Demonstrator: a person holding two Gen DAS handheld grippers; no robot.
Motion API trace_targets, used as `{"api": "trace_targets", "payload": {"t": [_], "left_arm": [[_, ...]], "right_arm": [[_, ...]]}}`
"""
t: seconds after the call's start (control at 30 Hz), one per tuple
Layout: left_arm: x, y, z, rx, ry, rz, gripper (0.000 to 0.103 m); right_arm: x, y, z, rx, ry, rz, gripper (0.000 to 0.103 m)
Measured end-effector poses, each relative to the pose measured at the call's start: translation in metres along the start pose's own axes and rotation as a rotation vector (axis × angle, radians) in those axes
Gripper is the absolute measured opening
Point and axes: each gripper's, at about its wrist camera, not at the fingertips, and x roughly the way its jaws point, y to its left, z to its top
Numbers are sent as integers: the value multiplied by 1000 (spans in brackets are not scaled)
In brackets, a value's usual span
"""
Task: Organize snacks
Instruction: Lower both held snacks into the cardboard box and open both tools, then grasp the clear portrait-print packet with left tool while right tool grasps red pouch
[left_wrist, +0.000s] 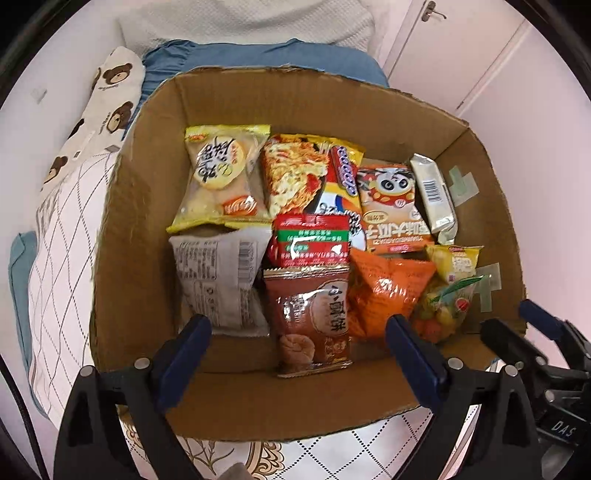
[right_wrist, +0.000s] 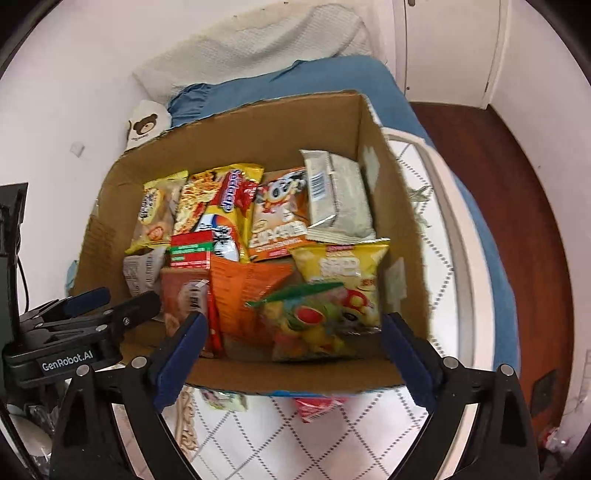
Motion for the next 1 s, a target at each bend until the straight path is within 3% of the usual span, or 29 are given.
{"api": "trace_targets", "payload": {"t": [0.37, 0.87, 1.0], "left_arm": [[-35, -4, -22, 10, -97, 6, 97], [-128, -18, -61, 49, -303, 15, 97], [-144, -21, -69, 53, -337, 12, 97]], "right_arm": [[-35, 7, -18, -46, -58, -49, 97], [-121, 14, -45, -73, -205, -31, 97], [-131, 14, -53, -69, -209, -10, 97]]}}
